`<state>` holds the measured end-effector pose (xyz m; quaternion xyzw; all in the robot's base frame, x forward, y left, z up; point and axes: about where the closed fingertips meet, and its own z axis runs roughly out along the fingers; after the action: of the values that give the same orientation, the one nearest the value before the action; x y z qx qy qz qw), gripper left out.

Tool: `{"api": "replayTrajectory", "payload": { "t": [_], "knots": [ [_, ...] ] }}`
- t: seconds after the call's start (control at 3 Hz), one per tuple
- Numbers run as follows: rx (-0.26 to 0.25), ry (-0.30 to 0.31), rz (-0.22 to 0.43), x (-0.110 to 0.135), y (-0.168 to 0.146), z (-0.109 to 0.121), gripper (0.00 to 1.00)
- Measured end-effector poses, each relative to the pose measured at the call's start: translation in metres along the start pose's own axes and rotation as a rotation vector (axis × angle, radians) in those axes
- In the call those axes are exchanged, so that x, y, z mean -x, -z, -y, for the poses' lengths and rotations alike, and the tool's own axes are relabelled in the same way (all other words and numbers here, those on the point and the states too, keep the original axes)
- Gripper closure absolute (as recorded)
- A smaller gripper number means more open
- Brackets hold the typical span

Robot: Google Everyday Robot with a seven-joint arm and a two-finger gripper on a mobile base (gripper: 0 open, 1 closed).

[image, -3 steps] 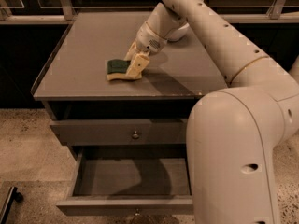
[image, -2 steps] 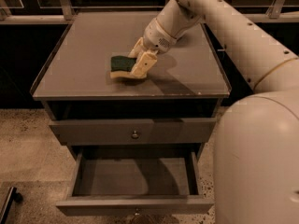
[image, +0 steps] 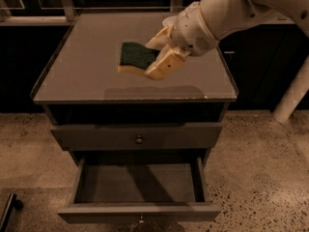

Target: Place sponge into middle drawer

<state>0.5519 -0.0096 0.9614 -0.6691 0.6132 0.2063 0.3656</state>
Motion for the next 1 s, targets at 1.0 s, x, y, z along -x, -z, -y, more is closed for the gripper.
{"api": "replayTrajectory", "payload": {
  "t": [1.0],
  "knots": [
    [-0.172, -0.459, -0.165, -0.094, 0.025, -0.146, 1.0]
  ]
}}
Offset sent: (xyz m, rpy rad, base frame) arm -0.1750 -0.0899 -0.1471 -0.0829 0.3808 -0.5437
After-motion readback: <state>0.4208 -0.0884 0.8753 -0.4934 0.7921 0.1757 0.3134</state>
